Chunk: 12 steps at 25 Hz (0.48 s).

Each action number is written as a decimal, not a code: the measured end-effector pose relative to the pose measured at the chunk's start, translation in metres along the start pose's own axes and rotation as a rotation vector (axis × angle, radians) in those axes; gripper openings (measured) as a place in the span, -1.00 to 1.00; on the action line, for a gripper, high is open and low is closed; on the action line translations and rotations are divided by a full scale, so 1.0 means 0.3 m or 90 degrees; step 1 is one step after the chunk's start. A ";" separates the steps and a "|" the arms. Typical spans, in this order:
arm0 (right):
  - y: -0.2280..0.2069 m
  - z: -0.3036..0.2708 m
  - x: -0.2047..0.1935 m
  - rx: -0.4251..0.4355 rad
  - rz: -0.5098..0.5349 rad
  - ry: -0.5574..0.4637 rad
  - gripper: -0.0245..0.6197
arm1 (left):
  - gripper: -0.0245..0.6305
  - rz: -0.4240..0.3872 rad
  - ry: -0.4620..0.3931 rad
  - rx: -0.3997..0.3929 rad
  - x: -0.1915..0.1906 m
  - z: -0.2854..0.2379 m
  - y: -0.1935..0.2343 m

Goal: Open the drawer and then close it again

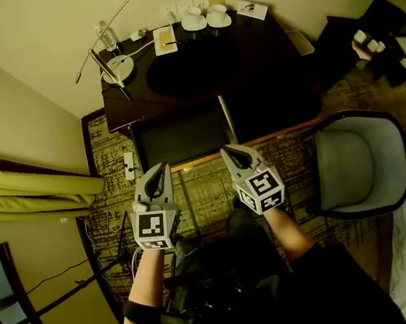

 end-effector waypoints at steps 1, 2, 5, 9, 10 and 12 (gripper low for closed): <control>0.001 -0.004 -0.001 0.000 -0.002 0.001 -0.92 | -0.91 0.004 0.000 0.003 -0.001 0.001 0.006; 0.002 -0.009 -0.001 0.001 -0.003 0.002 -0.92 | -0.91 0.009 0.000 0.005 -0.003 -0.001 0.014; -0.004 -0.030 -0.001 0.000 -0.006 0.004 -0.92 | -0.91 0.002 -0.003 0.008 -0.006 -0.009 0.036; -0.011 -0.056 -0.013 -0.002 -0.008 0.011 -0.92 | -0.91 -0.013 -0.011 0.004 -0.002 -0.015 0.058; -0.012 -0.062 -0.017 -0.004 -0.009 0.014 -0.92 | -0.91 -0.015 -0.011 0.001 -0.002 -0.015 0.059; -0.010 -0.074 -0.025 -0.006 -0.012 0.017 -0.92 | -0.91 -0.020 -0.009 -0.007 -0.008 -0.017 0.059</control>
Point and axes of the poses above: the fingertips, and each gripper's own axes: z backward along the fingers, y to its left, x out of its top, the point moved 2 cm from there along z, backward along the fingers, and after that the axes turned 13 degrees about x, right-handed, at the moved point
